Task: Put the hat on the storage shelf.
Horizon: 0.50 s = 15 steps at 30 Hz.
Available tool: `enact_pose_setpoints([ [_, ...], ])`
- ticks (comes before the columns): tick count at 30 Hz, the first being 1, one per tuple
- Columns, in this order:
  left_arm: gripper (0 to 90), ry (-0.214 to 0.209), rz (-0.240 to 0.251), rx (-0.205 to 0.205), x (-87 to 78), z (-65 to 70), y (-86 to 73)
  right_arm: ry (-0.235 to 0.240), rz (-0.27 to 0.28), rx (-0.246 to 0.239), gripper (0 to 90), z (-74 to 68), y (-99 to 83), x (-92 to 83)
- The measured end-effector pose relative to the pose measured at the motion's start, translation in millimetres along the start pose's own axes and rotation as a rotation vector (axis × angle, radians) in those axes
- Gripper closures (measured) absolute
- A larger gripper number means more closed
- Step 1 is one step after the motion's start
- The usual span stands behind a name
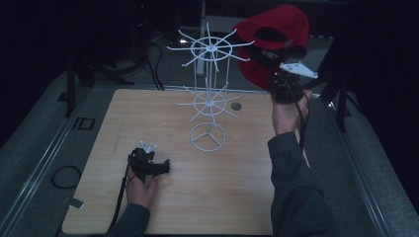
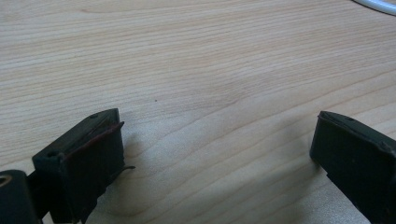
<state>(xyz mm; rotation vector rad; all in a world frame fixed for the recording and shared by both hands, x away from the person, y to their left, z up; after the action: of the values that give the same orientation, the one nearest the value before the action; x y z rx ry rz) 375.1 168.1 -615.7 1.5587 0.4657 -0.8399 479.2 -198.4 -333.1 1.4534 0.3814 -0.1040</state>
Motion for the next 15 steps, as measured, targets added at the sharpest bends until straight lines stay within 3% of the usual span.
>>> enact_pose_setpoints([
  [15,3.1,0.000,0.000,0.000,0.0,0.0,0.0,-0.002,0.010,0.013,86.1,-4.6,11.2,-0.4],
])
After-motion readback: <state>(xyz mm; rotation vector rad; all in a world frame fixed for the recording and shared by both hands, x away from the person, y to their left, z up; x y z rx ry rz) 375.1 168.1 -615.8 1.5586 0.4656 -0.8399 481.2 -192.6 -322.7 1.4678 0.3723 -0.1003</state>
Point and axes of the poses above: each handheld gripper's, and its own axes: x roughly forward along the jaws, y roughly out of its top, z roughly to its right, the point moved 6 cm from there along x, roughly forward along the jaws, and after that the axes turned 1 degree about -z, right-handed, at the moved point
